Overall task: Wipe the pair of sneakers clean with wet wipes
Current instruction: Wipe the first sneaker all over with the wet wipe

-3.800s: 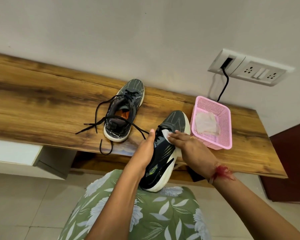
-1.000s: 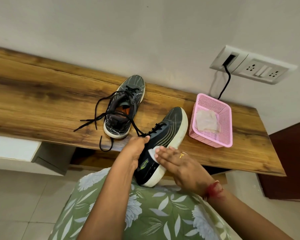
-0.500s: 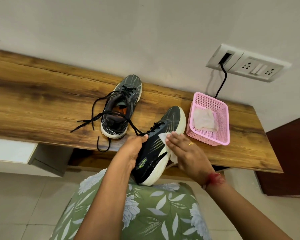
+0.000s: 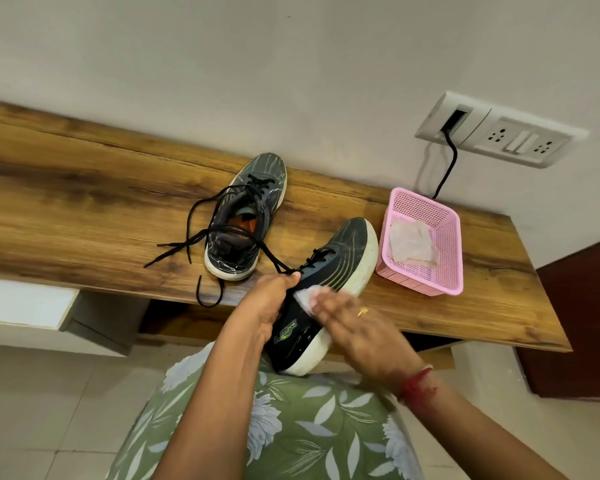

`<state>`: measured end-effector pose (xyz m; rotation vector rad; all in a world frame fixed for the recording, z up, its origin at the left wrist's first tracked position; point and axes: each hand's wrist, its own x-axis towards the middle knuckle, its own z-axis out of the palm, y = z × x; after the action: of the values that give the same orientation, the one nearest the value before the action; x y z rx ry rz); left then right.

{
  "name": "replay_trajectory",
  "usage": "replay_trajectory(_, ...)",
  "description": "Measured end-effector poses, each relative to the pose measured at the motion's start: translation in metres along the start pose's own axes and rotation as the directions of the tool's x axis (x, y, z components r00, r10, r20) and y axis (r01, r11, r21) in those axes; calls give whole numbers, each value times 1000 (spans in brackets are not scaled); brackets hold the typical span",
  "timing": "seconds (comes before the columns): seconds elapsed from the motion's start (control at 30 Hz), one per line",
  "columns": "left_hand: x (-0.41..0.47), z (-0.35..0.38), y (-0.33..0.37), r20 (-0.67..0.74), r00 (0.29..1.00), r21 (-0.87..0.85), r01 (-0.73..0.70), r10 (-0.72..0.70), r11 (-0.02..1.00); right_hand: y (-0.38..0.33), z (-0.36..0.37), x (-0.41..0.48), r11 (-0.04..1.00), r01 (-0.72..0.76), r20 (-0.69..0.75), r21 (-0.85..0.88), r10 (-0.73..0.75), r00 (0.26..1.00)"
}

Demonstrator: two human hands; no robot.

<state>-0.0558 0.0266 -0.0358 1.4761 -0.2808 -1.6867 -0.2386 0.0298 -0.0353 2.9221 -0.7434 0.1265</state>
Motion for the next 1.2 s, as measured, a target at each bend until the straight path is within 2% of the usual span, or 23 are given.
replay_trajectory(0.07, -1, 1, 0, 12, 1000, 20, 8, -8, 1000, 17, -4, 6, 976, -218, -45, 1, 218, 975)
replay_trajectory(0.1, -1, 2, 0, 14, 1000, 24, 9, -9, 1000, 19, -7, 9, 960, -278, -42, 26, 279, 959)
replay_trajectory(0.13, 0, 1, 0, 8, 1000, 28, 8, -8, 1000, 15, -8, 11, 960, -278, -31, 46, 279, 960)
replay_trajectory(0.27, -1, -1, 0, -13, 1000, 46, 19, -18, 999, -19, -8, 8, 997, -1, 17, 82, -1, 1000)
replay_trajectory(0.3, 0, -1, 0, -11, 1000, 50, 20, -20, 999, -17, -10, 10, 998, 19, 15, 66, -20, 1000)
replay_trajectory(0.33, 0, -1, 0, -4, 1000, 56, 25, -25, 998, -10, -10, 12, 999, -24, 4, 43, 24, 1000)
replay_trajectory(0.43, -2, 1, 0, 7, 999, 44, 43, -44, 998, 7, -9, 20, 935, -332, -19, 124, 337, 941)
replay_trajectory(0.47, -2, 1, 1, 5, 999, 42, 49, -49, 998, 3, -10, 23, 925, -352, -13, 144, 358, 934)
replay_trajectory(0.63, -1, -3, 3, -19, 998, 39, 62, -61, 997, -30, -11, 20, 982, -80, 30, 172, 76, 997)
replay_trajectory(0.67, 0, -3, 2, -11, 998, 41, 56, -56, 998, -24, -11, 21, 984, -84, 28, 154, 81, 996)
replay_trajectory(0.77, 0, -3, 0, 47, 997, 54, 53, -56, 997, -6, -8, 27, 936, -310, -15, 165, 317, 948)
replay_trajectory(0.83, 0, -3, 0, 60, 997, 41, 54, -56, 998, -14, -10, 29, 931, -316, -30, 180, 327, 945)
replay_trajectory(0.97, 0, -6, 4, 85, 994, -16, 74, -72, 997, -33, -11, 19, 983, -21, 40, 183, 14, 999)
replay_trajectory(1.0, 0, -6, 4, 98, 993, -16, 68, -66, 998, -27, -12, 19, 983, 2, 36, 184, -9, 999)
replay_trajectory(1.07, 0, -4, 2, 106, 994, 30, 36, -39, 999, -15, -12, 22, 967, -149, 9, 206, 151, 989)
replay_trajectory(1.13, -3, 0, 1, 114, 993, 54, 16, -22, 998, -16, -15, 26, 908, -342, -10, 240, 355, 935)
replay_trajectory(1.2, -4, 1, 0, 81, 997, 72, 10, -15, 997, -30, -14, 27, 905, -343, -4, 252, 355, 935)
